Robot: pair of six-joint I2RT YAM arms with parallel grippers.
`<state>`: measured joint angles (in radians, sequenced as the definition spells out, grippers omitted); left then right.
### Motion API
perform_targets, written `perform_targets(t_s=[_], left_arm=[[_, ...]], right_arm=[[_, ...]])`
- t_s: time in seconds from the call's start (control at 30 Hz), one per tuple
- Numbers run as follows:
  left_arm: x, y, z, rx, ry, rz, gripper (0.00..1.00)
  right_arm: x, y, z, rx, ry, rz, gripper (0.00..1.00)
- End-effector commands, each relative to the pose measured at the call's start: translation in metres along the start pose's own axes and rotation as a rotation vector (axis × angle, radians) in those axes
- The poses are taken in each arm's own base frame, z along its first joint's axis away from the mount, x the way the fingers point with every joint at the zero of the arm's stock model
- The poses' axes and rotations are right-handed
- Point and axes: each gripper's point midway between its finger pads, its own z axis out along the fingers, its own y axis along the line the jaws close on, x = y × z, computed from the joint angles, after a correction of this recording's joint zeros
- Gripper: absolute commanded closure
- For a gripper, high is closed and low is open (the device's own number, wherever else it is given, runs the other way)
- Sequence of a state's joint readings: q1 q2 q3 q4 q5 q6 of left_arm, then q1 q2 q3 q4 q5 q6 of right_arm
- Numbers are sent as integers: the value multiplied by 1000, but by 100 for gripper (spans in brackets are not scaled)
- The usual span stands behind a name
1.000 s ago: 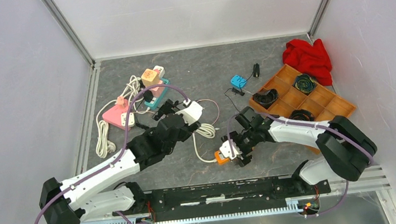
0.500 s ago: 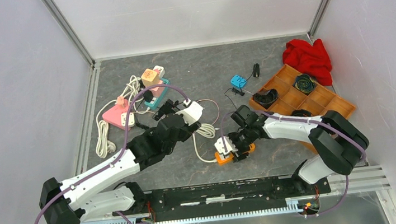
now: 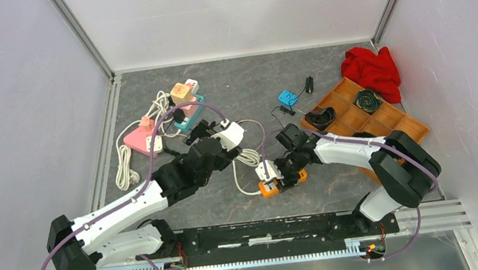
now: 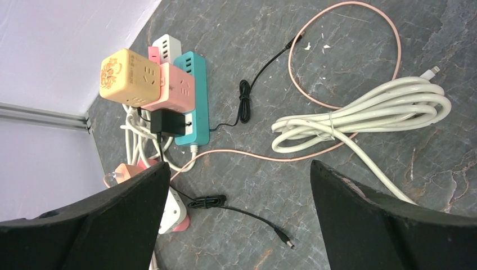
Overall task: Pull the plug off the socket
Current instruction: Pick up the socket from the center of the board.
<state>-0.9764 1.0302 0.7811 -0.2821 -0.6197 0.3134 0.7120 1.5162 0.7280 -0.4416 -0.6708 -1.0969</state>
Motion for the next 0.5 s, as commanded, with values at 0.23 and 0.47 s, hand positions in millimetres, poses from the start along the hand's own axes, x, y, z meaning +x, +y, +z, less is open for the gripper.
perform_targets(t_s=[0.23, 0.47], left_arm=[[-20, 45, -20, -161, -96, -114, 0], [-30, 73, -42, -235, -200, -216, 0]], right_arm=[[-60, -51, -58, 141, -118, -55, 100], [-97, -103, -112, 261, -148, -66, 100]])
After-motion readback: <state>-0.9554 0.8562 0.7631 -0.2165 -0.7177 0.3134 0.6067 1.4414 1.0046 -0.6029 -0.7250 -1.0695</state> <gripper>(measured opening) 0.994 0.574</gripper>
